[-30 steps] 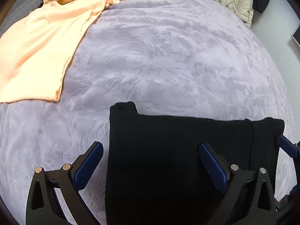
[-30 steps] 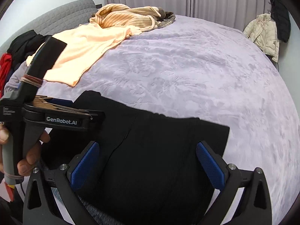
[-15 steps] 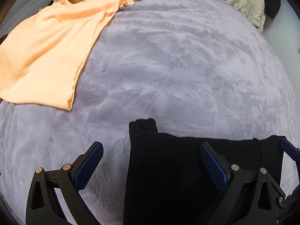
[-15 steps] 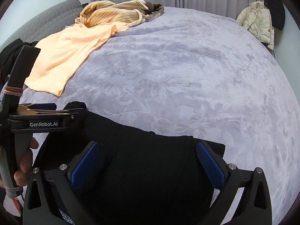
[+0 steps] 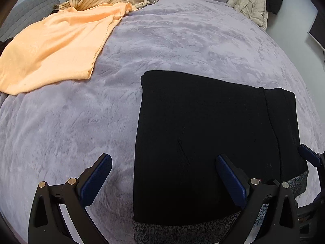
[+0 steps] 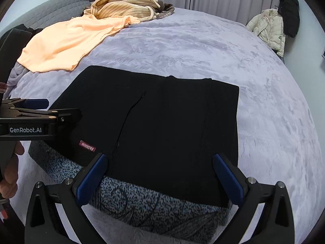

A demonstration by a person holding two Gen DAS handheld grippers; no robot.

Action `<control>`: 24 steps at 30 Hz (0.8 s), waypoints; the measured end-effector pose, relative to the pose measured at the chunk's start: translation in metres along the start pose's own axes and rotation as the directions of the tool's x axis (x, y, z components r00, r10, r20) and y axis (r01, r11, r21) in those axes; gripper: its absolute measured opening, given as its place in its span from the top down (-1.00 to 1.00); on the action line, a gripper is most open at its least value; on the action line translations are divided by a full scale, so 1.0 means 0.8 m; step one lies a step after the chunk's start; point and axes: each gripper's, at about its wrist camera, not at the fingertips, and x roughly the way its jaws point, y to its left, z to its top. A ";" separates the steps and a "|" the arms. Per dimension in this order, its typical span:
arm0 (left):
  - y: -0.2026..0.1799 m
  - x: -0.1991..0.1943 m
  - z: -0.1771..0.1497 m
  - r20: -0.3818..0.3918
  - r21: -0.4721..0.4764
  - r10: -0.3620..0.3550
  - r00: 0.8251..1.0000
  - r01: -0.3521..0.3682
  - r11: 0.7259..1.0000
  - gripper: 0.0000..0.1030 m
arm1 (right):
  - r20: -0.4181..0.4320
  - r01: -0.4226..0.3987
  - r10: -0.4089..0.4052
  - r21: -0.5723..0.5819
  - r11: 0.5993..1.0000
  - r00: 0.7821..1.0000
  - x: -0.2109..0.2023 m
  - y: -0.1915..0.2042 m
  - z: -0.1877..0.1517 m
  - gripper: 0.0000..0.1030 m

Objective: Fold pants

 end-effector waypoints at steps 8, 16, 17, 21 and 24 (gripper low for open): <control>0.014 -0.018 -0.014 0.015 -0.051 -0.052 0.999 0.053 0.997 -0.99 | 0.039 0.044 -0.043 -0.022 0.999 0.998 -0.019 0.013 -0.013 -1.00; 0.025 -0.030 -0.036 0.041 -0.033 -0.005 0.999 0.006 0.999 -0.99 | 0.063 -0.019 0.020 -0.007 1.000 0.998 -0.034 0.017 -0.029 -1.00; 0.025 -0.022 -0.038 0.023 -0.031 -0.014 1.000 0.015 0.999 -0.99 | 0.054 -0.015 0.015 -0.004 1.000 0.998 -0.027 0.016 -0.030 -1.00; 0.032 -0.013 -0.042 0.030 -0.057 -0.043 0.999 0.044 0.997 -1.00 | 0.060 0.021 -0.019 -0.039 0.999 0.998 -0.018 0.022 -0.028 -1.00; 0.027 -0.004 -0.043 0.040 -0.021 -0.033 0.999 0.034 0.999 -1.00 | 0.063 0.020 -0.017 -0.048 0.999 0.998 -0.008 0.022 -0.029 -1.00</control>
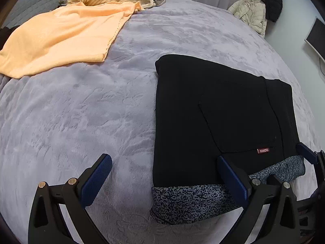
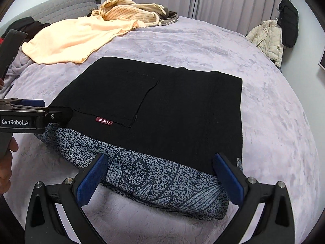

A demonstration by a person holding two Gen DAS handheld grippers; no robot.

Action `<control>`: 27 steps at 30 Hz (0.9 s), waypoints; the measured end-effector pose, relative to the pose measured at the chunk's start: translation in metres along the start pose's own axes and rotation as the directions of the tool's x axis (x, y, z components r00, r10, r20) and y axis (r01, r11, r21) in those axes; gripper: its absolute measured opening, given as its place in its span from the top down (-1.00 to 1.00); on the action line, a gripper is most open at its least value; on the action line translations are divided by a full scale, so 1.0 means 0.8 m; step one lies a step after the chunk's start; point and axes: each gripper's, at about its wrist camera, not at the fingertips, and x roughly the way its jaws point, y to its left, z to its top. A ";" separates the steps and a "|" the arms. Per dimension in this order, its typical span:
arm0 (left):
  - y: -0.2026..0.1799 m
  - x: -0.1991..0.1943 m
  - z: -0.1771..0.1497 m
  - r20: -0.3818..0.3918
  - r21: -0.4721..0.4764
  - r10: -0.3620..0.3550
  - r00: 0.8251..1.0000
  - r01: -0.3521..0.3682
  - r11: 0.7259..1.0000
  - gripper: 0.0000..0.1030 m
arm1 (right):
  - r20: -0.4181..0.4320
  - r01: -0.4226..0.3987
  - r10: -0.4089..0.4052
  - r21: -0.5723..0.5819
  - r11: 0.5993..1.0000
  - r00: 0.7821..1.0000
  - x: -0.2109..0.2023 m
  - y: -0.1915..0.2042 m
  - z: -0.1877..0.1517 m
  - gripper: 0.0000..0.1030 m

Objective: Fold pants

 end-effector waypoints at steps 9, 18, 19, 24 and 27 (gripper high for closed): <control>-0.011 -0.002 -0.002 0.003 0.040 0.047 0.999 -0.047 0.998 -1.00 | -0.047 0.014 -0.015 -0.037 0.999 0.999 0.009 0.005 0.000 -1.00; -0.028 -0.056 -0.006 0.087 0.081 0.046 0.995 -0.053 0.995 -1.00 | -0.002 0.032 -0.032 0.047 0.998 0.999 -0.055 0.012 0.003 -1.00; -0.031 -0.061 -0.008 0.090 0.087 0.041 0.995 -0.049 0.995 -1.00 | 0.002 0.044 -0.044 0.064 0.997 0.999 -0.061 0.012 0.002 -1.00; -0.044 -0.078 -0.018 0.129 0.075 0.018 0.991 -0.027 0.997 -1.00 | -0.044 0.048 -0.042 0.130 0.990 0.998 -0.065 0.008 -0.007 -1.00; -0.045 -0.082 -0.026 0.158 0.031 0.033 0.987 -0.039 0.999 -1.00 | -0.054 0.061 -0.053 0.156 0.986 0.997 -0.061 0.004 -0.008 -1.00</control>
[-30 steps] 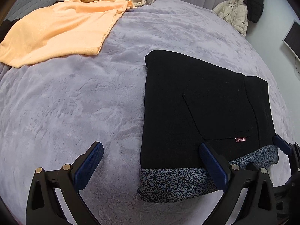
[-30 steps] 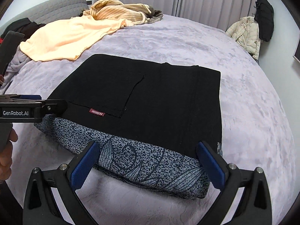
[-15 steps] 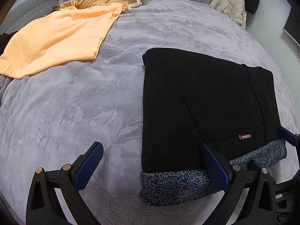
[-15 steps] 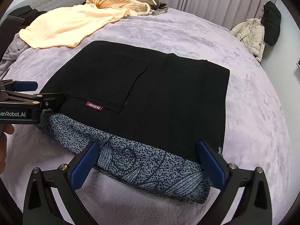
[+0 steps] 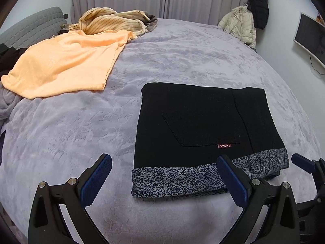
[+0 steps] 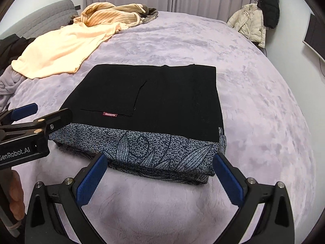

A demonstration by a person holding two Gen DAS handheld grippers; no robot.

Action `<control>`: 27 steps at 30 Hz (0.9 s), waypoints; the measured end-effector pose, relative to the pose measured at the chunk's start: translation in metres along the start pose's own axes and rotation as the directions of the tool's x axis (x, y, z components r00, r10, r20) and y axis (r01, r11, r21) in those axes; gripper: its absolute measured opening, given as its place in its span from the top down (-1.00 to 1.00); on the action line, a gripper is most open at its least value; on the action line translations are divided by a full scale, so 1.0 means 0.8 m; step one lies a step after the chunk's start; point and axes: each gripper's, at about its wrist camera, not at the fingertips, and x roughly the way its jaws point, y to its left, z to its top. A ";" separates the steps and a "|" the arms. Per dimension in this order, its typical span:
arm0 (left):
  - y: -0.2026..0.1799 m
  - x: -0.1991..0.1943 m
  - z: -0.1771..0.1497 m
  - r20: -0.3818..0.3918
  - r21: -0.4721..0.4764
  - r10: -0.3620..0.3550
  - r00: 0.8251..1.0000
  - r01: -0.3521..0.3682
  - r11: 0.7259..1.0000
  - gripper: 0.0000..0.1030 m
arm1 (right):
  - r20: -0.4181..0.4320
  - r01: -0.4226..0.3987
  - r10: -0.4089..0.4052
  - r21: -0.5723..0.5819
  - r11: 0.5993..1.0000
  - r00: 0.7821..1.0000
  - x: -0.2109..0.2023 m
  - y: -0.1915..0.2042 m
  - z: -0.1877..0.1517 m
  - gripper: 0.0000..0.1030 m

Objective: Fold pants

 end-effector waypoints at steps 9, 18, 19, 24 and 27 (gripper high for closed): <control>-0.001 0.023 -0.015 -0.022 0.043 0.078 0.997 -0.077 0.996 -1.00 | 0.016 0.023 -0.025 0.086 0.996 1.000 0.017 -0.008 -0.012 -1.00; -0.002 0.026 -0.012 -0.037 0.039 0.072 0.997 -0.071 0.997 -1.00 | 0.012 0.031 -0.032 0.072 0.997 0.999 0.019 -0.006 -0.012 -1.00; -0.002 0.026 -0.012 -0.039 0.039 0.071 0.997 -0.070 0.997 -1.00 | 0.011 0.030 -0.031 0.068 0.997 0.999 0.020 -0.006 -0.012 -1.00; -0.003 0.027 -0.010 -0.042 0.037 0.068 0.997 -0.066 0.997 -1.00 | 0.013 0.032 -0.033 0.059 0.998 0.999 0.018 -0.002 -0.012 -1.00; -0.004 0.026 -0.010 -0.039 0.038 0.073 0.997 -0.072 0.997 -1.00 | 0.011 0.030 -0.030 0.058 0.998 0.999 0.018 -0.003 -0.012 -1.00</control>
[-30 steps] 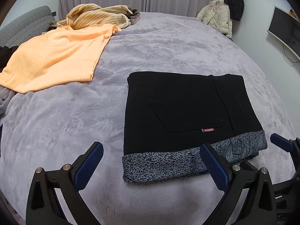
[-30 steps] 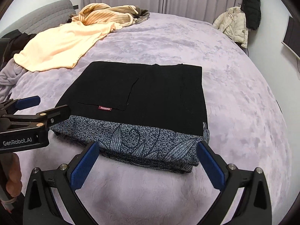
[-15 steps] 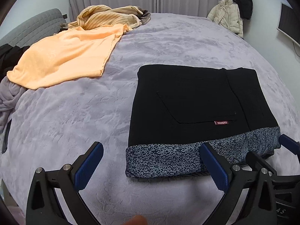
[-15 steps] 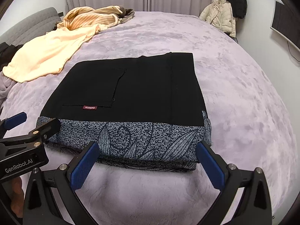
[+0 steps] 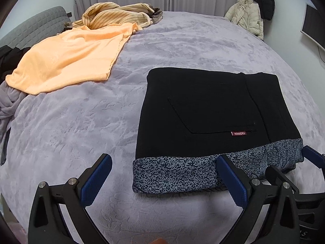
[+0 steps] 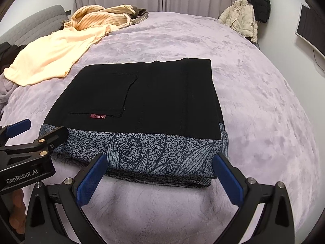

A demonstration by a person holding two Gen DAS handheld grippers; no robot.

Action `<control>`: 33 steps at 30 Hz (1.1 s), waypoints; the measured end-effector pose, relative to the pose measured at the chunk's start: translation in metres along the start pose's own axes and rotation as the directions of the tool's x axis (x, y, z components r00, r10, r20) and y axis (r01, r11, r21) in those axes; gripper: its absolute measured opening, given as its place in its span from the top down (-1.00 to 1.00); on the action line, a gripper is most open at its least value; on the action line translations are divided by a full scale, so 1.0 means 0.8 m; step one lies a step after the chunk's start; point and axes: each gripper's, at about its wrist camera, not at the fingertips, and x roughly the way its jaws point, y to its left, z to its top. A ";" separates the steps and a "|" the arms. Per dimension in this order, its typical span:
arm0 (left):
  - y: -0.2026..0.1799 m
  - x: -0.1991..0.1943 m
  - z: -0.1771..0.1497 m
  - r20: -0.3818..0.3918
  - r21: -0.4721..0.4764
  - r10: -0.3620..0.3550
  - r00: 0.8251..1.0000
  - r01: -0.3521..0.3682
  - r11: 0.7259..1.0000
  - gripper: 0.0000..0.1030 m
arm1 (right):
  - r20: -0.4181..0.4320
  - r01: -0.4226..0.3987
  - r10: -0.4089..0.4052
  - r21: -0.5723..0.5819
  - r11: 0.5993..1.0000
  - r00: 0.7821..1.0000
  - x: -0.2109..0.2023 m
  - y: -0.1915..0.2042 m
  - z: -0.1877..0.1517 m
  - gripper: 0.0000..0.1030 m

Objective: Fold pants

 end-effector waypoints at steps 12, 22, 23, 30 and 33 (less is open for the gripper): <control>0.000 -0.001 -0.001 -0.011 -0.010 -0.004 1.000 0.004 1.000 -1.00 | -0.009 -0.009 0.009 -0.010 1.000 1.000 0.002 -0.001 0.003 -1.00; -0.002 -0.002 -0.002 -0.015 -0.017 -0.009 1.000 0.009 1.000 -1.00 | -0.008 -0.009 0.009 -0.018 1.000 1.000 -0.001 0.004 0.001 -1.00; -0.001 -0.002 -0.002 -0.015 -0.015 -0.009 1.000 0.009 1.000 -1.00 | -0.007 -0.009 0.009 -0.018 1.000 1.000 -0.001 0.004 0.001 -1.00; 0.000 -0.003 -0.002 -0.017 -0.015 -0.011 1.000 0.010 1.000 -1.00 | -0.007 -0.011 0.010 -0.018 1.000 1.000 -0.003 0.006 0.000 -1.00; 0.001 -0.004 -0.003 -0.017 -0.015 -0.011 1.000 0.011 1.000 -1.00 | -0.006 -0.009 0.009 -0.021 1.000 1.000 -0.005 0.007 0.000 -1.00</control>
